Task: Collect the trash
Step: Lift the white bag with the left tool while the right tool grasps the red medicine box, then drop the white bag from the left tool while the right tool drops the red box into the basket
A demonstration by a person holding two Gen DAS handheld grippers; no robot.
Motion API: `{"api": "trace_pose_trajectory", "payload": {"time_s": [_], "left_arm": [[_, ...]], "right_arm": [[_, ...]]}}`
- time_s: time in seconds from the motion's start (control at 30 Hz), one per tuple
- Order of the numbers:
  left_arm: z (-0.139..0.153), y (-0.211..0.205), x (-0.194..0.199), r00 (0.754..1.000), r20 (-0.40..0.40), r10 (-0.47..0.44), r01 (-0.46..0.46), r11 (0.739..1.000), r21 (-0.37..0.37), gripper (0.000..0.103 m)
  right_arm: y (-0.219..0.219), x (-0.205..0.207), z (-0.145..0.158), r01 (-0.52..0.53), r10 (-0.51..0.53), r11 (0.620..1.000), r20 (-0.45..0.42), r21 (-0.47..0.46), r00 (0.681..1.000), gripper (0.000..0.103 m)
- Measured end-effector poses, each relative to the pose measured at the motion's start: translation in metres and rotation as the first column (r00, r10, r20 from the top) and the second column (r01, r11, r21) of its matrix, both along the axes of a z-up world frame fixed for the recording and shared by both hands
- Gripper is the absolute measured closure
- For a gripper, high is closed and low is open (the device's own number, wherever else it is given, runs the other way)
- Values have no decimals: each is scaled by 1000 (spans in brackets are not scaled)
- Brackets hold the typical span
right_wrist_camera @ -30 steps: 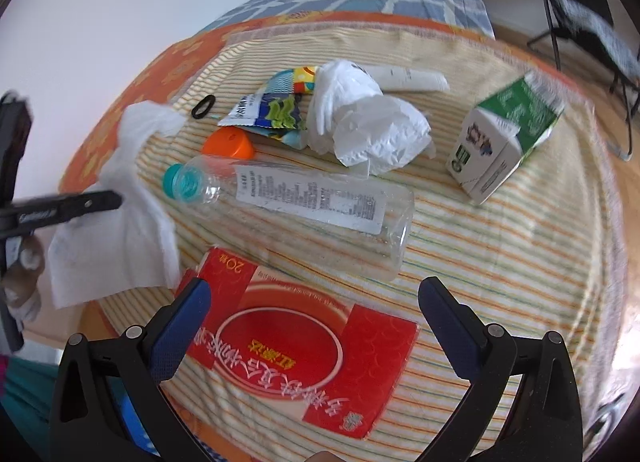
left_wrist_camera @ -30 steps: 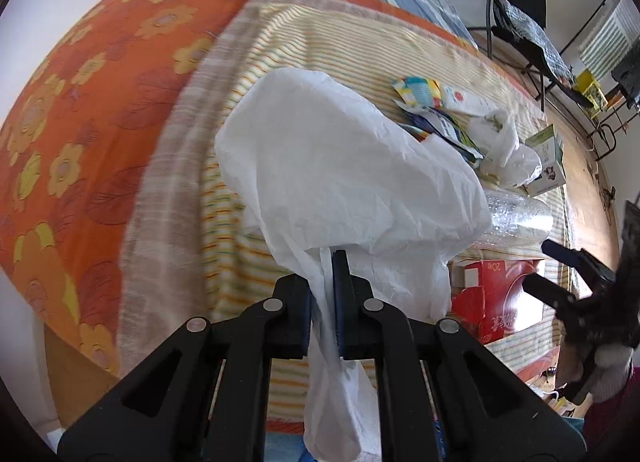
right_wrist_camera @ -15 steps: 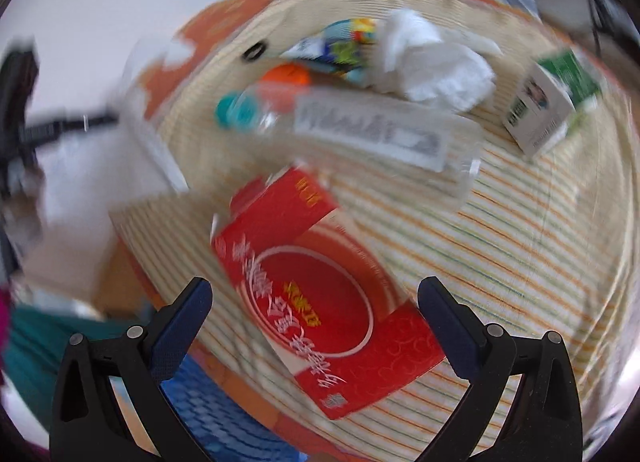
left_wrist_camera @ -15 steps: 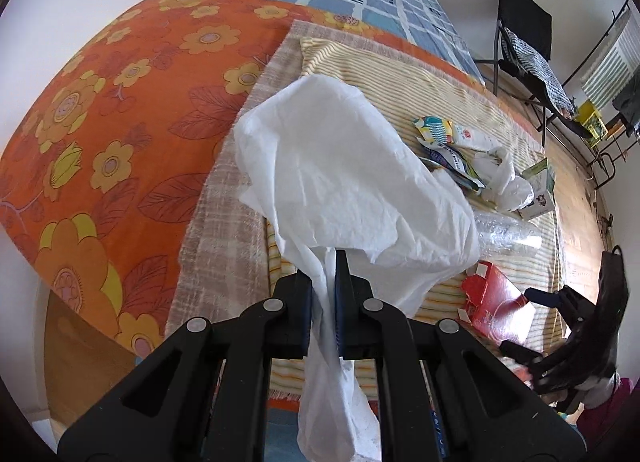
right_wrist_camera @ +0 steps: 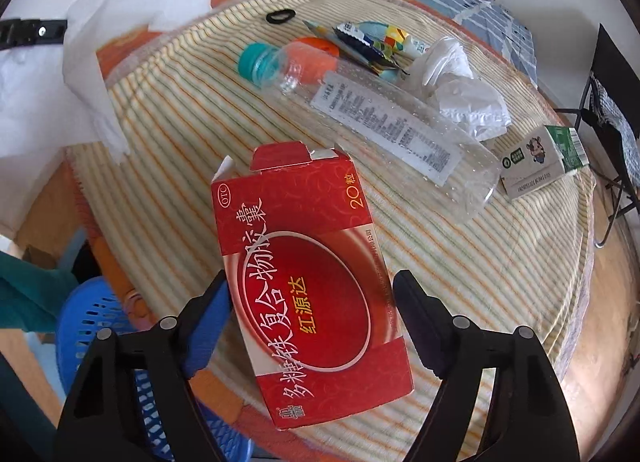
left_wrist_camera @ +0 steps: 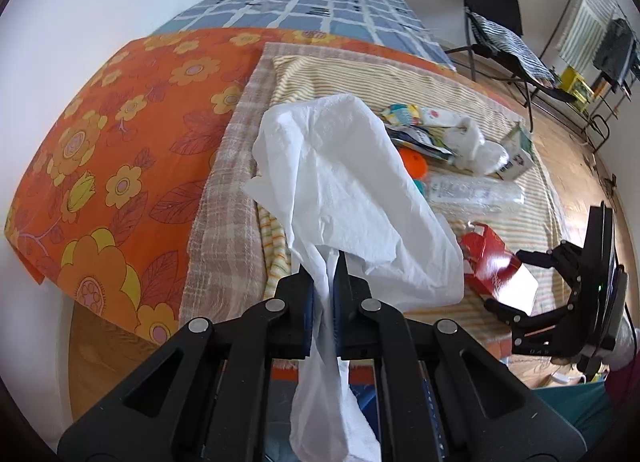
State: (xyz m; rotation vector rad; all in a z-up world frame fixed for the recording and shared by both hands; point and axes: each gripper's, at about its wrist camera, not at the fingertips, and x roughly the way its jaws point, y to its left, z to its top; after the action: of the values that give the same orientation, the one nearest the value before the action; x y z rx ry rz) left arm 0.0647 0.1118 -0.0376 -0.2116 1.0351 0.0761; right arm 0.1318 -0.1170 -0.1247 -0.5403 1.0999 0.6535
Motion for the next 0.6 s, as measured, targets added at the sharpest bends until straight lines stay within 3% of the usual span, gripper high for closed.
{"api": "trace_pose_trajectory", "payload": {"time_s": [0.27, 0.6], "left_arm": [[6, -20, -37, 998, 11, -58, 58, 997, -48, 98], [-8, -73, -107, 981, -20, -195, 190, 971, -145, 98]], "right_arm": [[-29, -13, 33, 78, -78, 989, -2, 124, 997, 23], [-64, -68, 84, 121, -130, 942, 6, 312, 992, 23]]}}
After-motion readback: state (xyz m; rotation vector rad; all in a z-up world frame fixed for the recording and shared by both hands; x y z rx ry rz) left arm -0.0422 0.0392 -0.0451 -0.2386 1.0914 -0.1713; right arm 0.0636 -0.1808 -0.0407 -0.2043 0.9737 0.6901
